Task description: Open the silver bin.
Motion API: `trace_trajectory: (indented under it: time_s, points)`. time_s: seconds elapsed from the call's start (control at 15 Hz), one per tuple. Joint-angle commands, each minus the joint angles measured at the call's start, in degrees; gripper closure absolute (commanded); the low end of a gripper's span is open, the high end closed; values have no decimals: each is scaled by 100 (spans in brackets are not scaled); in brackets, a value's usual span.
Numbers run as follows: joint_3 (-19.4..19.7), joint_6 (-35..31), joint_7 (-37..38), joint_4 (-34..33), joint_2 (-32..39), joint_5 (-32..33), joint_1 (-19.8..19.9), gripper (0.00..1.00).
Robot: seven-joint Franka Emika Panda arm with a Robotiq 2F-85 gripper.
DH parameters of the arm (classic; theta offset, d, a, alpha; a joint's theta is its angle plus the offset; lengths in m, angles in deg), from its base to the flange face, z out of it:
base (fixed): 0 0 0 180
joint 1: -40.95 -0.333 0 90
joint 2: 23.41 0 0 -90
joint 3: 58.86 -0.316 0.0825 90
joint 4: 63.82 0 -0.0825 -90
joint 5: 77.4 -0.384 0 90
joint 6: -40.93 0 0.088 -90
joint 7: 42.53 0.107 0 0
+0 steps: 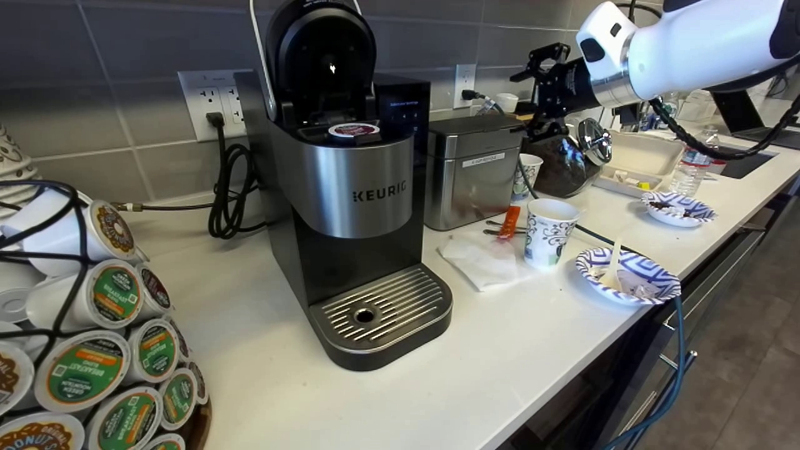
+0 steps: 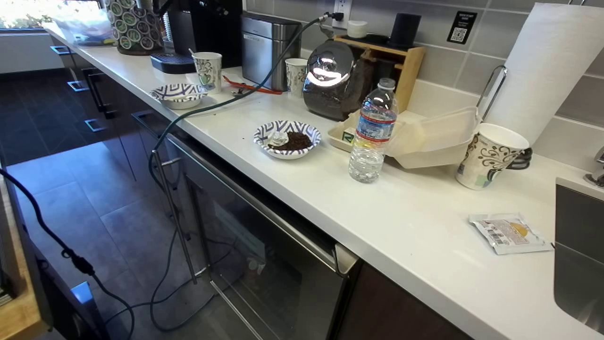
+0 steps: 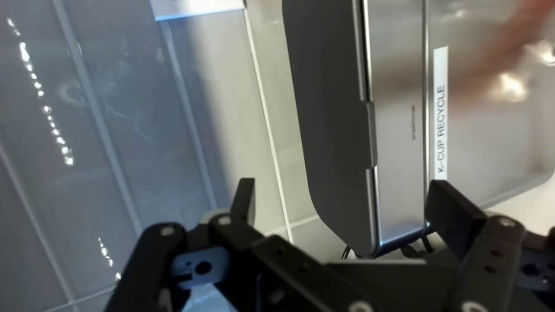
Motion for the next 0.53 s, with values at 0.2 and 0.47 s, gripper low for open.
trace_trajectory:
  time_s: [0.2, 0.47]
  points:
    - [-46, -71, -27, -595, 586, 582, 21, 0]
    - [-58, -57, -76, -843, 836, 679, 20, 0]
